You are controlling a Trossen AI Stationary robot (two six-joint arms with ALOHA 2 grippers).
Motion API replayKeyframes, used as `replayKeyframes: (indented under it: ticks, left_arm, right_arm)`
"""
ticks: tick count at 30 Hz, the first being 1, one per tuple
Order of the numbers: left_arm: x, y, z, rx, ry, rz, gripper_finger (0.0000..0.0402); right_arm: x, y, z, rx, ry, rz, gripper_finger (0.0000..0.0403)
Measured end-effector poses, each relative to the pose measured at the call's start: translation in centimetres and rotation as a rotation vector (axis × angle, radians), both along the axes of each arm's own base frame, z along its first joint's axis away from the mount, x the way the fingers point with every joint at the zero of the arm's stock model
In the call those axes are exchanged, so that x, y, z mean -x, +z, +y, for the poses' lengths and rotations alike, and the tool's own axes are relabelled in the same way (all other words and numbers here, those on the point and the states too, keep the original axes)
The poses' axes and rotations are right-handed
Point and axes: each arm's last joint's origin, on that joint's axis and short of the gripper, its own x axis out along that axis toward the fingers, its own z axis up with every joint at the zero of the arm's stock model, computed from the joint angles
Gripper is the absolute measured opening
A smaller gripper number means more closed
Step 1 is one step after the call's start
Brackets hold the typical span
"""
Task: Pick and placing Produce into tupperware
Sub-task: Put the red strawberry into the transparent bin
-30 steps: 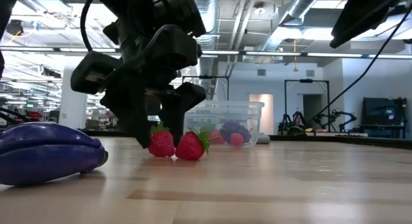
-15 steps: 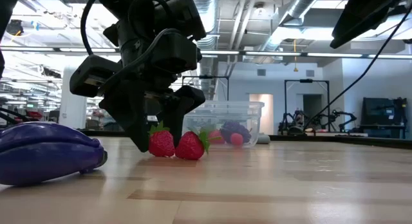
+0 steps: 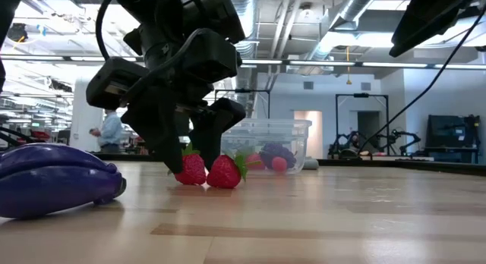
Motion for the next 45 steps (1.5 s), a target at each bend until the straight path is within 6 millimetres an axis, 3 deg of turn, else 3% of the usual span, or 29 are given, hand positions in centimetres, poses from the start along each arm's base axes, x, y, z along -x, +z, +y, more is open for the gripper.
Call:
replayKeyframes:
  ticks: [5,18,32,45]
  left_arm:
    - [0.0,0.0,0.0,0.001,0.002,0.001,0.0227]
    - [0.0,0.1,0.0,0.01,-0.002,0.002,0.013]
    - [-0.1,0.2,0.3,0.005,0.03,0.015,0.0133]
    - [-2.0,4.3,2.7,-0.021,0.07,0.063,0.0133]
  right_arm:
    - [0.0,0.0,0.0,-0.001,0.0,-0.002,0.0235]
    - [-0.1,0.0,0.0,-0.004,0.0,-0.006,0.0235]
    - [-0.1,0.0,0.0,-0.004,0.0,-0.006,0.0235]
    - [-0.1,0.0,0.0,-0.004,0.0,-0.006,0.0235]
